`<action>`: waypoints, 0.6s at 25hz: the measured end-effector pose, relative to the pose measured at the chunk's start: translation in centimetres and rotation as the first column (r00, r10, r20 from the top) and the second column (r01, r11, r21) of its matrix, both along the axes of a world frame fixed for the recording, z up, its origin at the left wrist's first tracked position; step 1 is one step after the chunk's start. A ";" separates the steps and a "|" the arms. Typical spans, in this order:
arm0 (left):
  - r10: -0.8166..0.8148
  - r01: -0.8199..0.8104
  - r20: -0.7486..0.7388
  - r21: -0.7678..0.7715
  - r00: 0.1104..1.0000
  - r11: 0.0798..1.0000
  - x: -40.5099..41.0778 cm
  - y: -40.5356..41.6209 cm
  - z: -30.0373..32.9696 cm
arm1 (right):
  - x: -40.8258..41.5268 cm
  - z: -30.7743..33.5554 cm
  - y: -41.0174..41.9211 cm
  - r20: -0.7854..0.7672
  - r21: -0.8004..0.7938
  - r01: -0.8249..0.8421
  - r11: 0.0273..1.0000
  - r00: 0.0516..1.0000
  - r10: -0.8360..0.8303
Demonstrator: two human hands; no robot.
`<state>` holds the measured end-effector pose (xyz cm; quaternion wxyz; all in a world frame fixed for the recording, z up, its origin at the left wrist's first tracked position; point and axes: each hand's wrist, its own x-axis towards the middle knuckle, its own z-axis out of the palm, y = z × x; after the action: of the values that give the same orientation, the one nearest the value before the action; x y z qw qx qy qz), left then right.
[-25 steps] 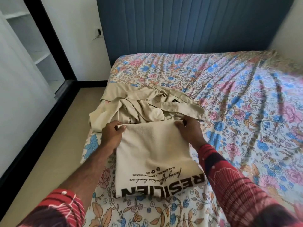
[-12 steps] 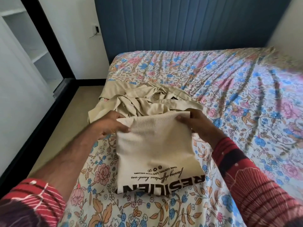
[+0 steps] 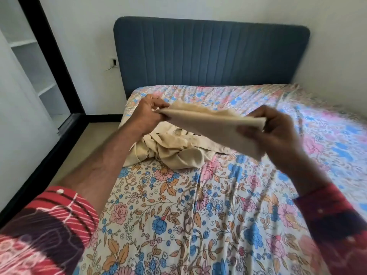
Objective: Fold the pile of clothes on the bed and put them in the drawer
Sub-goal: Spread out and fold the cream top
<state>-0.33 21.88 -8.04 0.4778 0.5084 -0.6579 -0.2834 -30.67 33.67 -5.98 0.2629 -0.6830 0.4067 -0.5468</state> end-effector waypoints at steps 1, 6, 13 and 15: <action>-0.001 0.001 -0.010 0.059 1.000 0.998 0.0 0.2 -1.3 | 1.0 -1.1 1.7 -0.121 0.007 0.010 1.000 0.993 -0.009; 0.034 -0.124 0.210 0.432 0.977 0.893 3.8 6.1 -14.5 | 9.5 -13.5 10.4 -0.338 0.433 -0.162 0.887 0.883 0.327; 0.540 -0.583 0.221 0.298 0.812 0.756 6.4 17.0 -20.0 | 16.1 -18.2 14.4 -0.568 0.448 -0.177 0.877 0.701 0.431; 0.458 -0.543 0.294 0.406 0.839 0.735 5.4 19.5 -19.1 | 13.8 -16.4 12.4 -0.413 0.561 -0.113 0.820 0.821 0.395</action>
<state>5.02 41.34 -27.15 0.3376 0.7906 -0.4454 -0.2503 -16.84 46.03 -22.35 0.3903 -0.7574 0.4932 -0.1753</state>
